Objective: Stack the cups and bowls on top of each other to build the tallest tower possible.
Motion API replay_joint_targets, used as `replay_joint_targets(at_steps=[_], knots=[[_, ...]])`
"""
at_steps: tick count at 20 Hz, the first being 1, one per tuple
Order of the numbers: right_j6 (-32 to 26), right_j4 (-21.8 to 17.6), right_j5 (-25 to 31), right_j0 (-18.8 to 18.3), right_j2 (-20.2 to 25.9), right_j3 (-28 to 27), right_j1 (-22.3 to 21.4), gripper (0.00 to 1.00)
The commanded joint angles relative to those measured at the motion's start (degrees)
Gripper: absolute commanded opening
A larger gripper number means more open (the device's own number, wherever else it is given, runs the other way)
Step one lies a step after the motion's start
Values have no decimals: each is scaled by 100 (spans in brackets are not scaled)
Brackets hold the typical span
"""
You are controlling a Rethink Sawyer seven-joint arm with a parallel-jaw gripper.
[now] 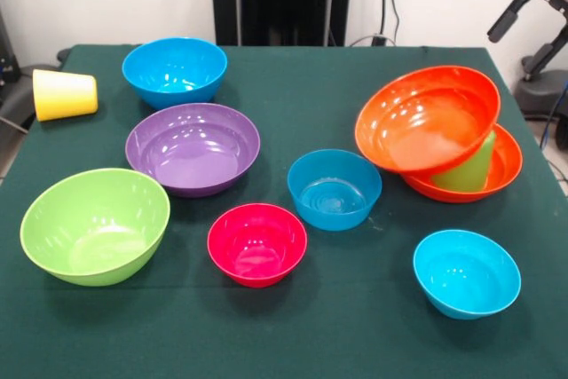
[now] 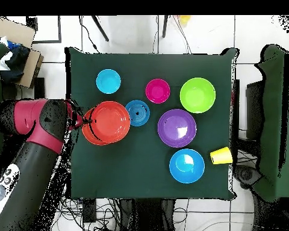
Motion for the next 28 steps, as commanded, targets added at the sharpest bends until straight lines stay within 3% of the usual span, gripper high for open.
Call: replay_joint_targets(at_steps=[1,19,28], knots=[[-47,-519,307,-119,711,327,93,100],[123,-651,212,-82,641,285,226,100],[-5,-775,-136,-131,705,492,163,100]])
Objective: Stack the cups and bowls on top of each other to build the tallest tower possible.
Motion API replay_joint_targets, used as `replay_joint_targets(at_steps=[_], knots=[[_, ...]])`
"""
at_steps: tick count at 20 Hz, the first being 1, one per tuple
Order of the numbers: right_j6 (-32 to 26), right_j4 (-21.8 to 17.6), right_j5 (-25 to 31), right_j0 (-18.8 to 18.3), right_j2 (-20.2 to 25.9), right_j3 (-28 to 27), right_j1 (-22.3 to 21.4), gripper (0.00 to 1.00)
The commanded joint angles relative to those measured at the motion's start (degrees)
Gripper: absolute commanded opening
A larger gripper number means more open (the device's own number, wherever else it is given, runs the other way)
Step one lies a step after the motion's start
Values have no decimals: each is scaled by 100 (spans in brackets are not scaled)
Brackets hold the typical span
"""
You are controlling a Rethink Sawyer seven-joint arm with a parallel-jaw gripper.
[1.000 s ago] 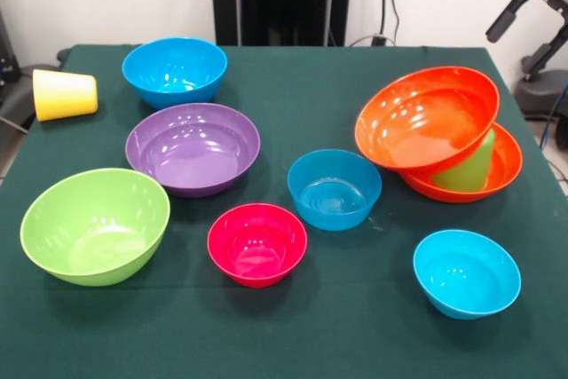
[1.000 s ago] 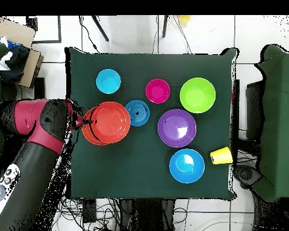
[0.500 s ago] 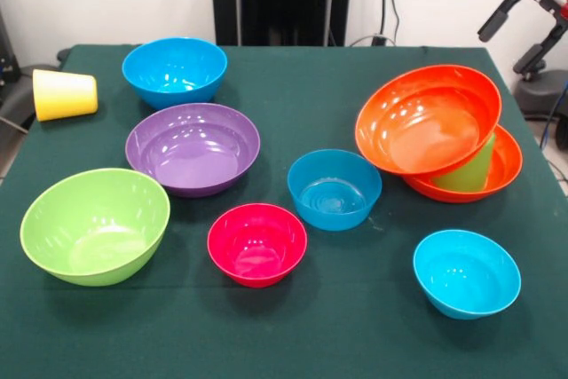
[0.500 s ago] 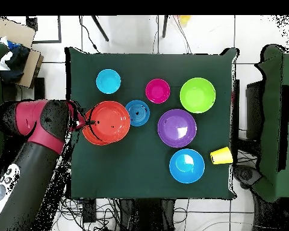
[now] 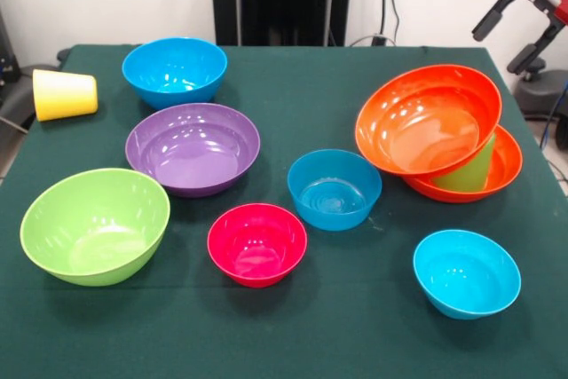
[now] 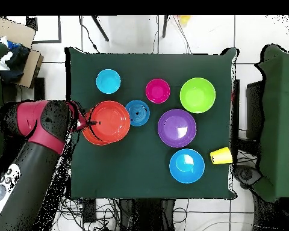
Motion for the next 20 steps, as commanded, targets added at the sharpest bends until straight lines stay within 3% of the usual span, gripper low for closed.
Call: replay_joint_targets(at_steps=[1,20], knots=[[-6,-508,-141,-136,712,450,136,100],[-156,-705,-260,-231,783,577,-26,100]])
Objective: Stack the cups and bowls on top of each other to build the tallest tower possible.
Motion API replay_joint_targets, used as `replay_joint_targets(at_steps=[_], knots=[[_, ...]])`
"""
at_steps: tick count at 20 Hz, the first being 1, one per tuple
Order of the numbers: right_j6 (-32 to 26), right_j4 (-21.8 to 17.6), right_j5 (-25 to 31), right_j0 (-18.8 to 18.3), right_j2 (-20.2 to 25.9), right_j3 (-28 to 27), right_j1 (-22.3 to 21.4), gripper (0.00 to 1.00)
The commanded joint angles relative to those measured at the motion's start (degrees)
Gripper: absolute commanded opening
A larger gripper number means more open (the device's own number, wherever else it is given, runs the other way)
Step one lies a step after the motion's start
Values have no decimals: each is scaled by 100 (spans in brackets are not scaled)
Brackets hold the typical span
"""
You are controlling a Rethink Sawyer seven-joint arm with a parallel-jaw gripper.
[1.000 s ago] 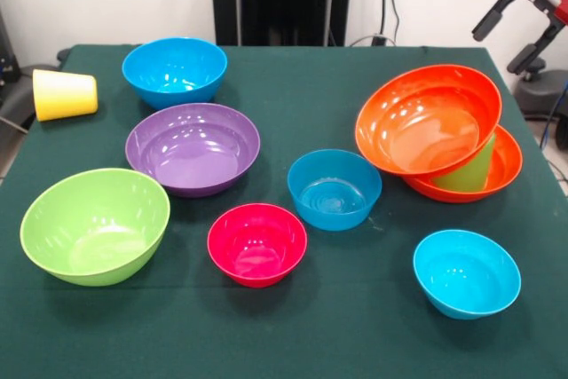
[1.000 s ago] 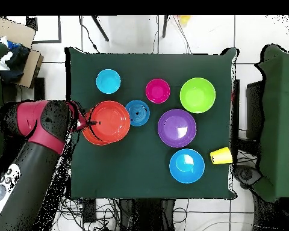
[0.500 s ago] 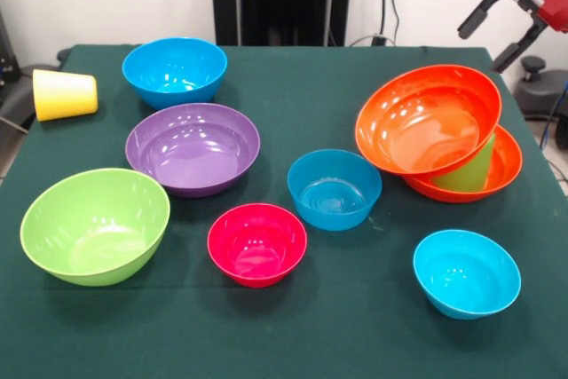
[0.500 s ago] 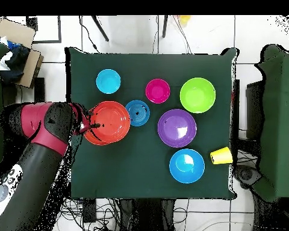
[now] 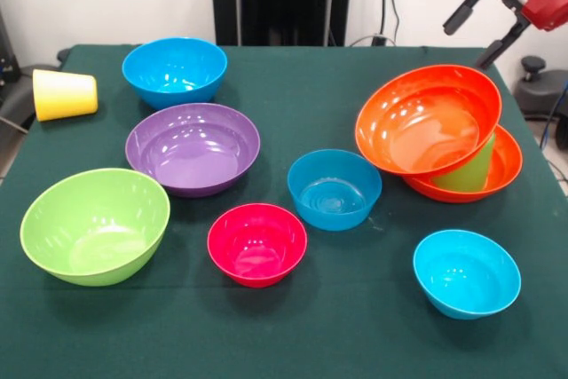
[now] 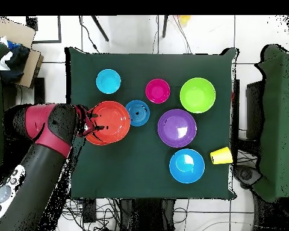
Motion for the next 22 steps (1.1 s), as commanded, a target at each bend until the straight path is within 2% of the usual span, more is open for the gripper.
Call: replay_joint_targets(at_steps=[1,5,22], knots=[[-165,-461,-274,-199,792,347,1,100],[-226,-515,-427,-241,832,434,-50,100],[-446,-780,-426,-500,994,430,-260,100]])
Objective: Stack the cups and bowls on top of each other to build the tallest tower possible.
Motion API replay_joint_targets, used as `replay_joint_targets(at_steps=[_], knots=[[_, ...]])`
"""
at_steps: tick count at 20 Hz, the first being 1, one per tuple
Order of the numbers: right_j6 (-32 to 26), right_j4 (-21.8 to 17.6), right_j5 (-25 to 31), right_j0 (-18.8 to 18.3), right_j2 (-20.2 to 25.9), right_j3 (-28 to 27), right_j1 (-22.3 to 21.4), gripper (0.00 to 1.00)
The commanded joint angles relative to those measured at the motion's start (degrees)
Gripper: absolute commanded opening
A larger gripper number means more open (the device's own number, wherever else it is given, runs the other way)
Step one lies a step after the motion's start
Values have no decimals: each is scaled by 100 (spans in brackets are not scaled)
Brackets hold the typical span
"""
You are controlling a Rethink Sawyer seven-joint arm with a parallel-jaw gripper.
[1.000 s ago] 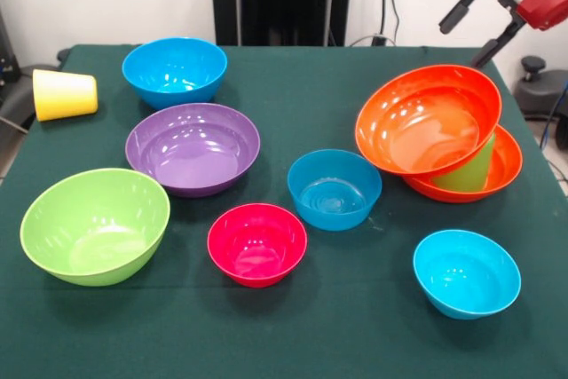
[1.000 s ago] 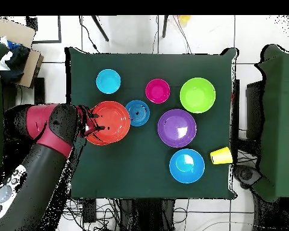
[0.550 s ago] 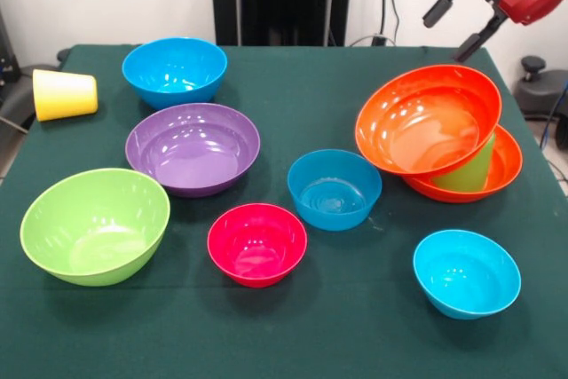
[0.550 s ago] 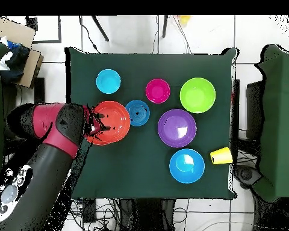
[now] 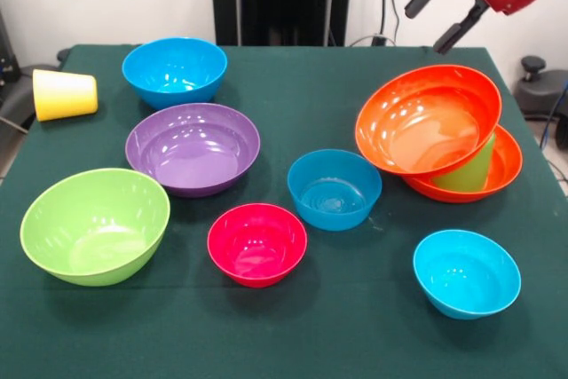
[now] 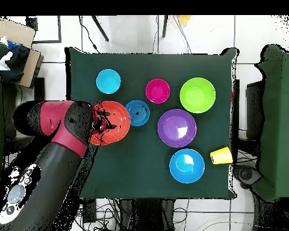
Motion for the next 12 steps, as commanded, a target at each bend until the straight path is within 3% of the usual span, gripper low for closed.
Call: replay_joint_targets(at_steps=[1,12], knots=[[-437,-480,-438,-158,978,293,35,100],[-349,-620,-585,-162,1021,353,27,100]])
